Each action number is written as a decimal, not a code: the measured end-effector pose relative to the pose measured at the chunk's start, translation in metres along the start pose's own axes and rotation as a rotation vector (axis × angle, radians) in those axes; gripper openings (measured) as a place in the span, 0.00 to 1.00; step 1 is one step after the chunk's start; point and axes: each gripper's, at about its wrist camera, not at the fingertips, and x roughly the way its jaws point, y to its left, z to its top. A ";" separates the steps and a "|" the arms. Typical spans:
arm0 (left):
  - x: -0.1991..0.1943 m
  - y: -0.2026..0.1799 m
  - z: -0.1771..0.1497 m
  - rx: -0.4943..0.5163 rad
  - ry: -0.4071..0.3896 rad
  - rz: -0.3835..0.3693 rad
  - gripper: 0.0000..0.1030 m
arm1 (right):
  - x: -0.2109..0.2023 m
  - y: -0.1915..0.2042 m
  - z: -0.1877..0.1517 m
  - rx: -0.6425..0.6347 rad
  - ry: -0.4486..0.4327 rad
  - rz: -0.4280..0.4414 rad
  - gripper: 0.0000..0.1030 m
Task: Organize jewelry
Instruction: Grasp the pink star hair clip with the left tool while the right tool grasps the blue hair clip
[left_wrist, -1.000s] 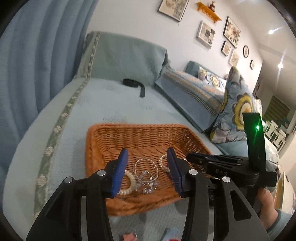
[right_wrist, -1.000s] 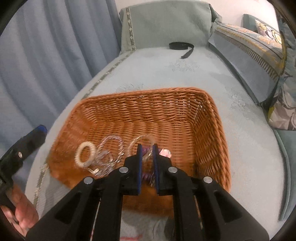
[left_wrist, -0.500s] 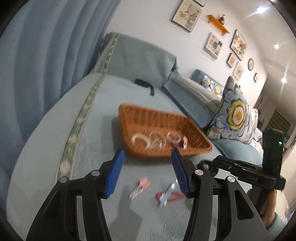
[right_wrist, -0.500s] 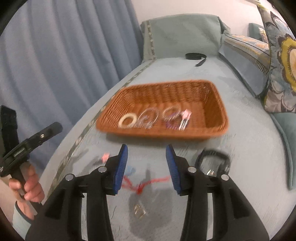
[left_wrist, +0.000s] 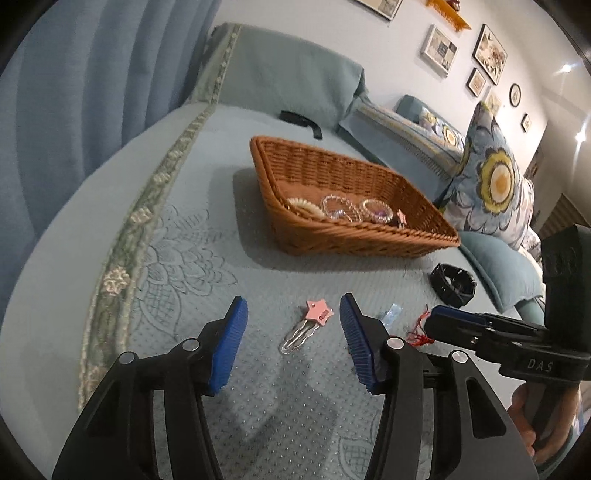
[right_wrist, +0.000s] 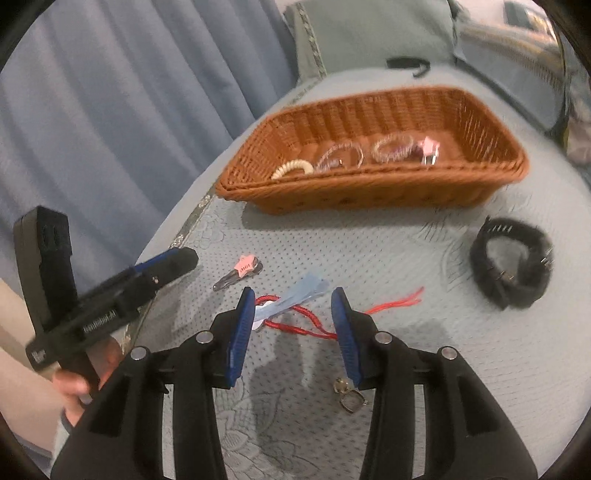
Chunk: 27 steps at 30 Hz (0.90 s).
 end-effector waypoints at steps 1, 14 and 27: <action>0.004 0.001 0.000 0.001 0.014 -0.003 0.48 | 0.007 -0.003 0.001 0.028 0.021 0.014 0.38; 0.033 -0.014 -0.012 0.167 0.157 0.023 0.19 | 0.046 -0.005 0.009 0.142 0.112 0.035 0.38; 0.038 -0.030 -0.019 0.229 0.153 0.067 0.17 | 0.060 0.021 0.008 0.006 0.049 -0.148 0.20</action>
